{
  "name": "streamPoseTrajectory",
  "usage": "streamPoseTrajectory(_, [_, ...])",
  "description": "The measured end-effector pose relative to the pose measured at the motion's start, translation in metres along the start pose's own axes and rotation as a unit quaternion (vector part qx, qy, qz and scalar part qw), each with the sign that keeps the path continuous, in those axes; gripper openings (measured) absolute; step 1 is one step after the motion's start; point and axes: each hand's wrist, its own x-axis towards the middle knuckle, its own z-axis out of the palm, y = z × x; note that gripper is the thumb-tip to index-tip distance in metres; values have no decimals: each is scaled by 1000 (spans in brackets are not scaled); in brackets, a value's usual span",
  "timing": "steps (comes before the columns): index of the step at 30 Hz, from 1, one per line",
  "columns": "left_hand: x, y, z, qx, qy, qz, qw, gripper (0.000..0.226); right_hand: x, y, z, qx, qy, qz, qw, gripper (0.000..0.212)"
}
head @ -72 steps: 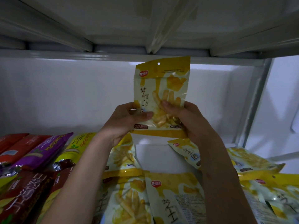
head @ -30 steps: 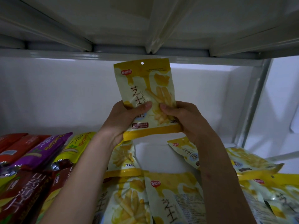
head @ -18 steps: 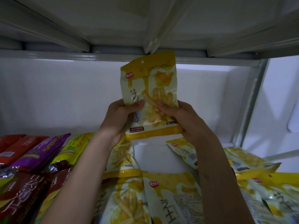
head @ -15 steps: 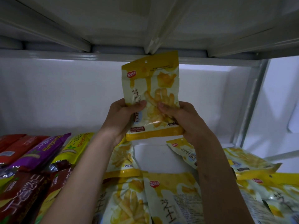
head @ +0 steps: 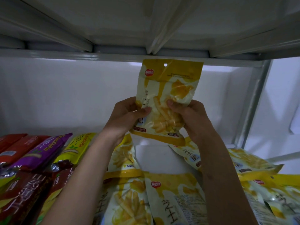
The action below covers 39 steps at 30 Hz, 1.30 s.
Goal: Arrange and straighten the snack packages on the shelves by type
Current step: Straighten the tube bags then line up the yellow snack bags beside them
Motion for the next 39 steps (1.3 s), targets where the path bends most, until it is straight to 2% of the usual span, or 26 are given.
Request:
streamPoseTrajectory(3, [-2,2,1,-18,-28,-20,999,58,0,2,0,24,21,3,999,28])
streamPoseTrajectory(5, [-2,2,-2,5,-52,-37,998,69,-1,1,0,42,22,8,999,29])
streamPoseTrajectory(12, [-4,1,-1,7,-90,-35,995,61,-2,0,4,35,-16,19,999,38])
streamPoseTrajectory(17, [-7,3,-1,-57,-106,-63,991,60,-1,3,4,61,12,27,998,25])
streamPoseTrajectory(20, [-7,5,2,-97,-90,-49,990,58,2,2,2,86,-9,43,995,32])
streamPoseTrajectory(24, [-5,4,0,-131,-45,-34,990,57,-1,0,-1,-6,-67,50,996,44])
streamPoseTrajectory(27, [-4,4,1,-120,-32,-30,992,57,-3,3,-2,-23,-50,39,998,30])
streamPoseTrajectory(29, [-4,5,4,-113,-26,-38,993,49,-1,4,-3,-32,-31,39,998,23])
streamPoseTrajectory(35, [-2,4,2,-112,33,-20,993,27,-2,0,1,-82,-39,40,995,21])
streamPoseTrajectory(37, [-3,4,1,-109,53,-19,993,22,-4,-3,3,-76,-54,53,994,30])
streamPoseTrajectory(39, [-3,6,2,-98,71,-10,993,20,-4,-3,6,-98,-54,64,992,53])
